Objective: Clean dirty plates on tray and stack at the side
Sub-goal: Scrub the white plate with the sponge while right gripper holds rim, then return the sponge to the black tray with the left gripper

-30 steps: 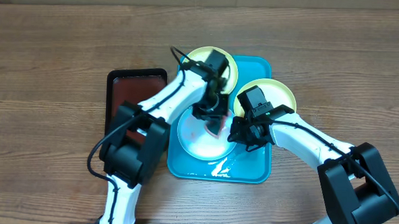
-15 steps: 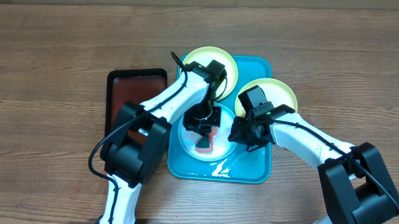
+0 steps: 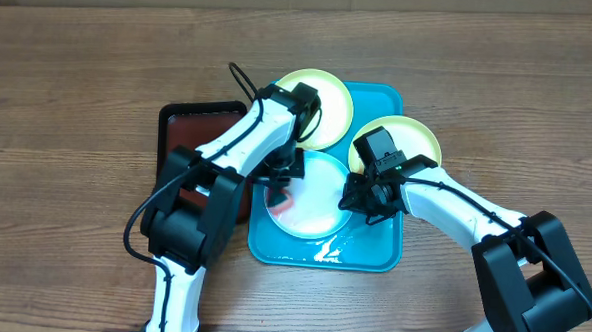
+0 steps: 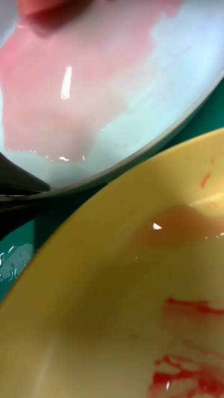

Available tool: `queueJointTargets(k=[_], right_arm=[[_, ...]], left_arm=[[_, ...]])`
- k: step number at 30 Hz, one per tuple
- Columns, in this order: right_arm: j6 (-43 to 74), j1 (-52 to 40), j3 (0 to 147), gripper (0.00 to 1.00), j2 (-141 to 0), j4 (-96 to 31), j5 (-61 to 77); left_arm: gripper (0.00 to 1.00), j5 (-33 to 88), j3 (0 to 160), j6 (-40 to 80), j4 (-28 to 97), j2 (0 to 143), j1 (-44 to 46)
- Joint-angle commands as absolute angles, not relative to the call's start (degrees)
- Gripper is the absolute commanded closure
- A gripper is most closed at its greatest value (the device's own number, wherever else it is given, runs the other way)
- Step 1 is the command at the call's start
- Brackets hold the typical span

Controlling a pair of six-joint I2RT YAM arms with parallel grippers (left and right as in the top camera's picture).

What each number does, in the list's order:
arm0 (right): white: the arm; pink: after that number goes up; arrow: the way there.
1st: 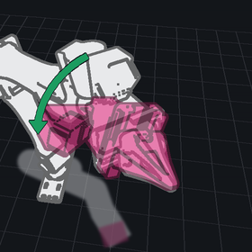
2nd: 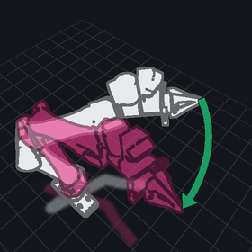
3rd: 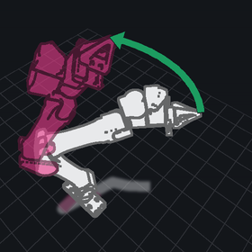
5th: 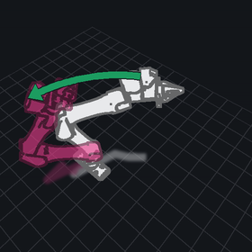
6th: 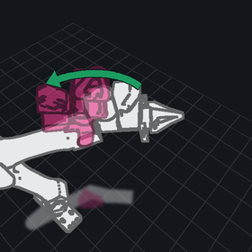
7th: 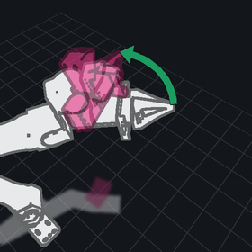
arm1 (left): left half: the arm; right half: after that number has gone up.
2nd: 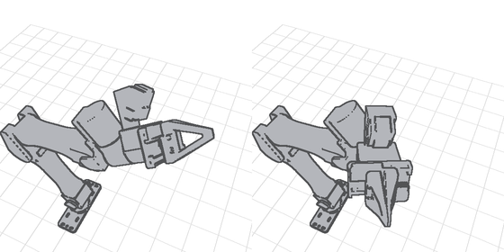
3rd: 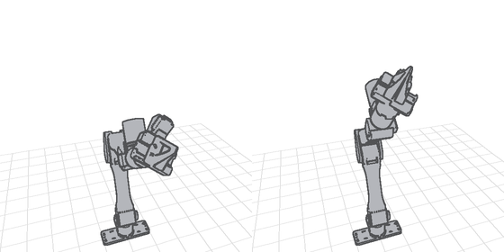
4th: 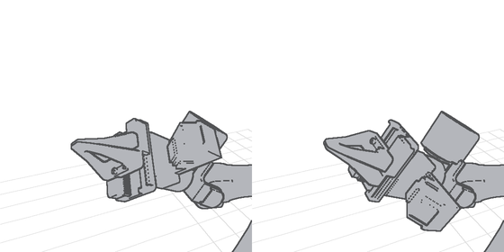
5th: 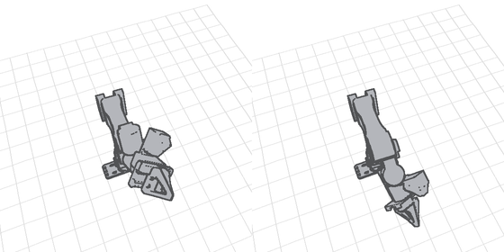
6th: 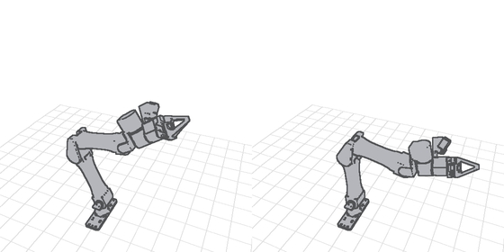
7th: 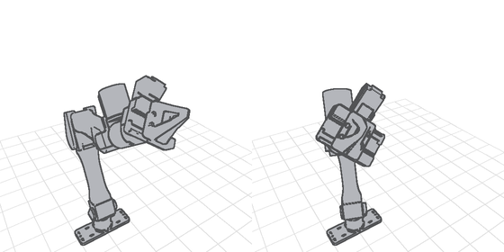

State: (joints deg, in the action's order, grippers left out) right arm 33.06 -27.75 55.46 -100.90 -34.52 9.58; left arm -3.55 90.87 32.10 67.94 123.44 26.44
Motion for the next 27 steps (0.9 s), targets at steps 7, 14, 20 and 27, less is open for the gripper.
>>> queueJointTargets(k=[7,14,20,27], right_arm=[[32.82,-27.24,54.46,0.96,-102.89,-35.97,3.44],[32.29,-27.24,54.46,0.96,-102.89,-37.45,3.44],[31.48,-27.24,54.46,0.96,-102.89,-38.02,3.49],[31.14,-27.38,56.99,0.96,-102.69,-42.35,3.66]], left_arm=[[0.96,-7.84,91.59,30.06,70.89,120.22,24.27],[0.96,-3.25,91.61,25.47,72.93,106.63,17.63],[0.96,-7.46,90.11,21.32,73.47,102.78,6.28],[0.93,-1.61,78.81,18.72,61.95,103.98,0.34]])
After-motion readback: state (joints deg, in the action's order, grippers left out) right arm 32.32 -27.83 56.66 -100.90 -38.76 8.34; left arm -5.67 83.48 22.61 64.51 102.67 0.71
